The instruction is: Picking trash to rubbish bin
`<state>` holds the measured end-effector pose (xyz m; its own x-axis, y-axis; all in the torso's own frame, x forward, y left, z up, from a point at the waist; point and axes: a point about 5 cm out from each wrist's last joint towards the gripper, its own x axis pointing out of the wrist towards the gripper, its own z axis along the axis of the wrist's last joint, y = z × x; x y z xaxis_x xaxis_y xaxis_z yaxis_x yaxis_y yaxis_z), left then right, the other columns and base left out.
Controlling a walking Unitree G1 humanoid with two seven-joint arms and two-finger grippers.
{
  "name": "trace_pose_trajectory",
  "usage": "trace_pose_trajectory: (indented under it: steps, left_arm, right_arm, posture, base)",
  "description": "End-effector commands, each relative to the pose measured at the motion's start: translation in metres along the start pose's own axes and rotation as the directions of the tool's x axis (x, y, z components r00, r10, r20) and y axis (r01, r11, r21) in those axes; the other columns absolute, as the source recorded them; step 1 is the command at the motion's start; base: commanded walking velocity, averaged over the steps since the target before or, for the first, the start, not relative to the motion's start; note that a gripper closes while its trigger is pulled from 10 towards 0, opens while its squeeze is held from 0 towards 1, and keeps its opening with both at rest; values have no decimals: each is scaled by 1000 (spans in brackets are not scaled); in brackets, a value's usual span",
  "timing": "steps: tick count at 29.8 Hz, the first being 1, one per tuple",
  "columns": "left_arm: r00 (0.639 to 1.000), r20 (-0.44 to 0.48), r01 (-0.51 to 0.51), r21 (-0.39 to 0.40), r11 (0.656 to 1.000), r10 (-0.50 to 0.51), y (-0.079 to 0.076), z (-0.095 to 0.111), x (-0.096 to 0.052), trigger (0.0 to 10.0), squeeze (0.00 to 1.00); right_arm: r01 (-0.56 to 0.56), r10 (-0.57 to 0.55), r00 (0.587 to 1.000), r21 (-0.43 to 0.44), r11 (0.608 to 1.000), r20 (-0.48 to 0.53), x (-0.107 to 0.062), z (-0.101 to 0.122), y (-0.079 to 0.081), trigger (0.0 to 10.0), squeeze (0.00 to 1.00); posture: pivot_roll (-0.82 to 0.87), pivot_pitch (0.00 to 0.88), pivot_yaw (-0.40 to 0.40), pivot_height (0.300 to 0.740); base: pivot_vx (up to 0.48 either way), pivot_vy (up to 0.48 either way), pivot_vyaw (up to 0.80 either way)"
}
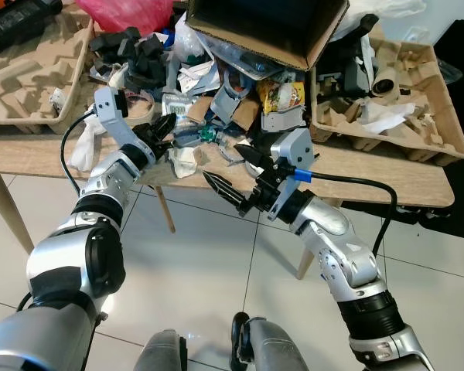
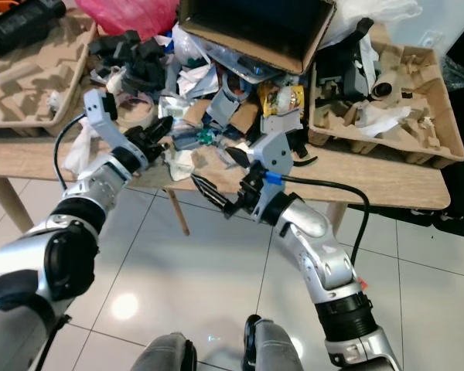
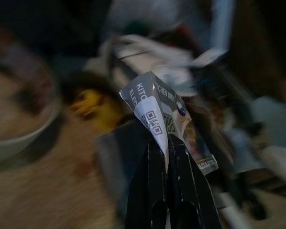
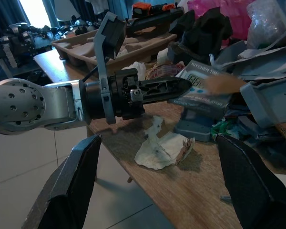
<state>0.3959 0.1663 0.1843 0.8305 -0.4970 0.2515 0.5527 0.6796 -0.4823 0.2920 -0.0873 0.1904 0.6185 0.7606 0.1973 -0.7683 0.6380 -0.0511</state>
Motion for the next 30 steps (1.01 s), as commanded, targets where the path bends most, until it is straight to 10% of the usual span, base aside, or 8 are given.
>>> trace_pose_trajectory:
  steps: [1,7,15,30]
  left_arm:
    - [998,20,52,-11,999,-52,-7,3,6,10000,0]
    - [914,121,388,11,922,-387,-27,38,6,10000,0]
    - [834,142,533,36,845,-532,-33,57,-4,10000,0]
    - [788,118,615,-97,782,-605,-60,12,4,10000,0]
  right_arm:
    - [4,-4,1000,10,1000,9,-2,0,-2,10000,0]
    - [-8,7,999,23,1000,45,-1,6,-4,10000,0]
    - [-4,2,999,25,1000,54,0,7,-7,10000,0]
    - [255,-263,960,87,963,95,-11,12,-45,10000,0]
  posture:
    - [69,181,-32,740]
    - [82,160,-31,740]
    - [90,151,-31,740]
    - [107,111,-31,740]
  base:
    - [0,0,0]
    - [0,0,0]
    - [0,0,0]
    - [0,0,-213]
